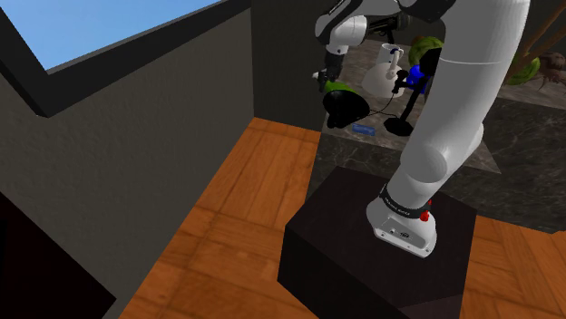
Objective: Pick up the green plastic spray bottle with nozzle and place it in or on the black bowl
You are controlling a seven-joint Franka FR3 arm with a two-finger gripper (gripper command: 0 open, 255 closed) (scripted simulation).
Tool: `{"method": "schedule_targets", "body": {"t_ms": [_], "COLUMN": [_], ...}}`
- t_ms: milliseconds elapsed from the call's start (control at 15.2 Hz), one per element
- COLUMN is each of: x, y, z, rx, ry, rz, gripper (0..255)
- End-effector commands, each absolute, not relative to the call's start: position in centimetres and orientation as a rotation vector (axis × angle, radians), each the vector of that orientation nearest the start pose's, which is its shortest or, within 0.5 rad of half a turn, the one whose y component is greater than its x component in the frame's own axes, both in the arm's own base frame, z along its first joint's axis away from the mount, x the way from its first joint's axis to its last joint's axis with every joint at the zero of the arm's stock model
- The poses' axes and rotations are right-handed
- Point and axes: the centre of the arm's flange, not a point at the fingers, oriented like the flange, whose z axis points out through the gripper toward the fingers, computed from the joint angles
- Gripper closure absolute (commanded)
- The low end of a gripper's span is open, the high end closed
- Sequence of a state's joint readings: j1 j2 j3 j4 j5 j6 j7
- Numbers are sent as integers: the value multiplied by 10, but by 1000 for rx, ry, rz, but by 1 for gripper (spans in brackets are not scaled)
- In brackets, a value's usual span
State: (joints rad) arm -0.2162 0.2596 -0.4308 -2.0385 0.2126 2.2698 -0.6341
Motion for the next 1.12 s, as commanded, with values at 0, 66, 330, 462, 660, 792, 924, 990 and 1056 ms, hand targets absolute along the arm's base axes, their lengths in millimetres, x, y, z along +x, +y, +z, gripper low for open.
{"method": "schedule_targets", "body": {"t_ms": [0,66,330,462,660,792,924,990,1056], "x": [477,477,477,477,477,477,477,477,477], "y": [-343,-343,-343,-343,-343,-343,-343,-343,-343], "z": [338,343,364,375,391,401,412,417,422], "rx": [-3090,-3090,-3090,-3090,-3090,-3090,-3090,-3090,-3090], "ry": [213,213,213,213,213,213,213,213,213], "rz": [-53,-53,-53,-53,-53,-53,-53,-53,-53], "gripper": [255,255,255,255,255,255,255,255,255]}}
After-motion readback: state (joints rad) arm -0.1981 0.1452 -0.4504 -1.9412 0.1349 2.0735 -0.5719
